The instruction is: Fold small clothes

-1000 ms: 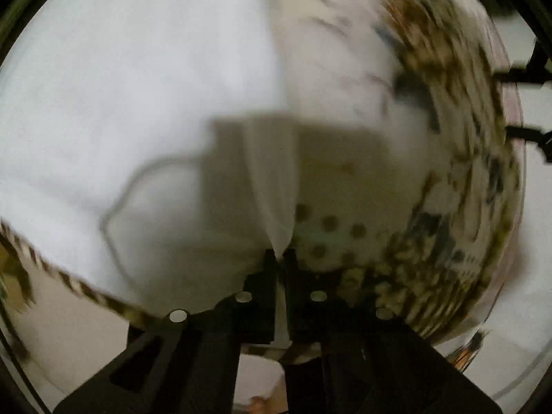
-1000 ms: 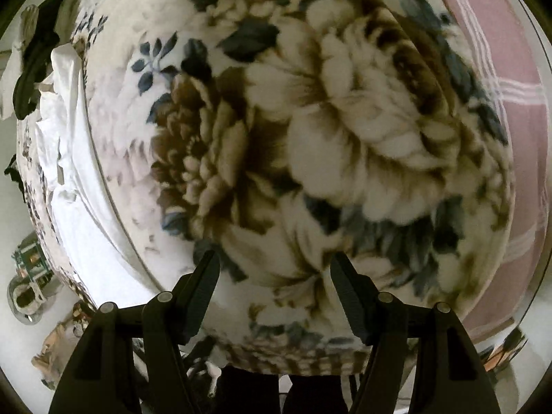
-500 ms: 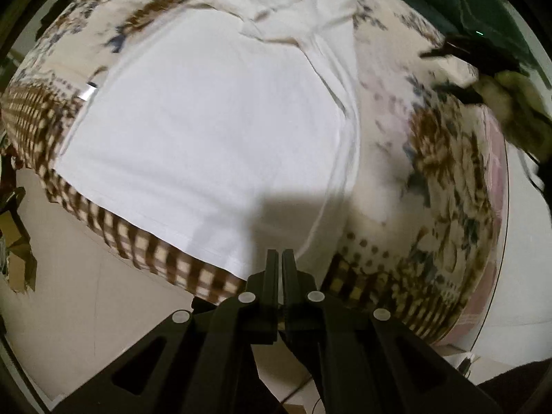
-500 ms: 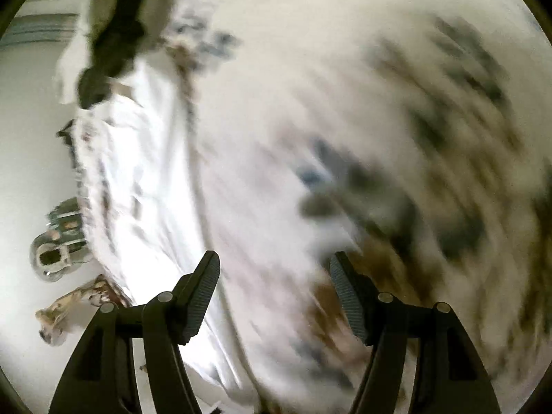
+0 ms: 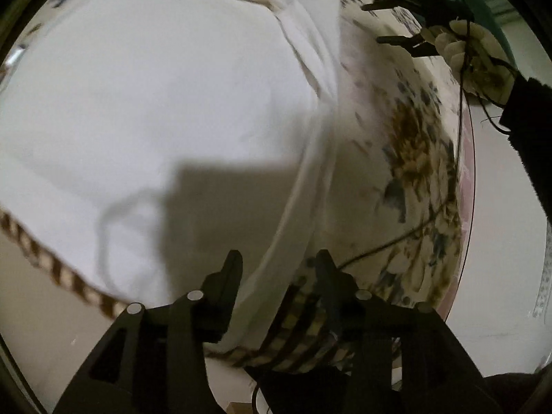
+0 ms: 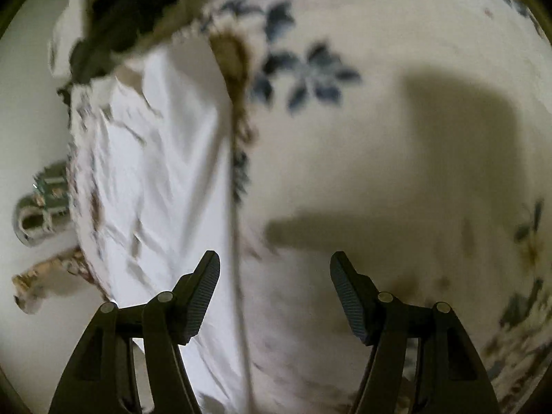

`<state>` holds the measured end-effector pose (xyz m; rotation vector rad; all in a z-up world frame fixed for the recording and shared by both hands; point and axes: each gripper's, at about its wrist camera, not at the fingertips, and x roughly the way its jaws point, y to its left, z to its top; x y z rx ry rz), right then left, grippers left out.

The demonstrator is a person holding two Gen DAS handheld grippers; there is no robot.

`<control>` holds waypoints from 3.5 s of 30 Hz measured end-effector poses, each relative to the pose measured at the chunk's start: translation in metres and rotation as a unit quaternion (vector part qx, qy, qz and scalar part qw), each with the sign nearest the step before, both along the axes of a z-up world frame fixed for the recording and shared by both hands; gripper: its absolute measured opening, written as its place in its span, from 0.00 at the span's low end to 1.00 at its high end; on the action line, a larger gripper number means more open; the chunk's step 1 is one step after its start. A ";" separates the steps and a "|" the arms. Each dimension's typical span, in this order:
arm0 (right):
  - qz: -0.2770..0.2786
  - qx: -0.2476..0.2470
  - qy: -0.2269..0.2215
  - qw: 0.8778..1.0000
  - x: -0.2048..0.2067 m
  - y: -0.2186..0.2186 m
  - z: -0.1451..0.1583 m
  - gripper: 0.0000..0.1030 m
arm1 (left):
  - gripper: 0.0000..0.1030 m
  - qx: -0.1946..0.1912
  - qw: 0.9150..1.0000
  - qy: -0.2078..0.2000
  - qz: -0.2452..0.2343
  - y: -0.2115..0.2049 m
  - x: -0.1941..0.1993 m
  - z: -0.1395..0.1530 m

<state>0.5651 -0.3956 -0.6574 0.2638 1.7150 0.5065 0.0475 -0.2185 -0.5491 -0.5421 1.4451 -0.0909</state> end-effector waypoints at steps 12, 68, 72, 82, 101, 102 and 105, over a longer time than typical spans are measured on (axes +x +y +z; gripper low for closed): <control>-0.038 0.016 0.005 0.999 -0.001 -0.008 -0.009 0.66 | 0.01 0.043 0.997 -0.041 -0.044 -0.013 -0.002 0.001; -0.008 -0.073 0.093 0.993 -0.159 0.244 0.045 0.56 | 0.16 -0.060 0.995 0.006 0.084 0.387 0.032 -0.024; -0.016 -0.023 0.204 0.979 -0.293 0.232 -0.003 0.56 | 0.12 -0.031 0.997 -0.002 0.066 0.372 0.037 -0.025; -0.107 -0.017 0.139 0.984 -0.419 0.214 -0.014 0.01 | 0.01 0.002 0.997 -0.014 0.072 0.362 0.018 0.006; -0.149 0.015 0.142 0.978 -0.365 0.196 0.010 0.65 | 0.42 0.042 0.998 -0.015 0.040 0.383 0.063 0.036; -0.163 0.017 0.131 0.978 -0.350 0.192 0.016 0.65 | 0.42 0.029 0.999 -0.030 0.027 0.375 0.083 0.040; -0.183 0.019 0.110 0.977 -0.306 0.196 0.027 0.65 | 0.42 0.022 0.999 -0.044 -0.017 0.346 0.107 0.031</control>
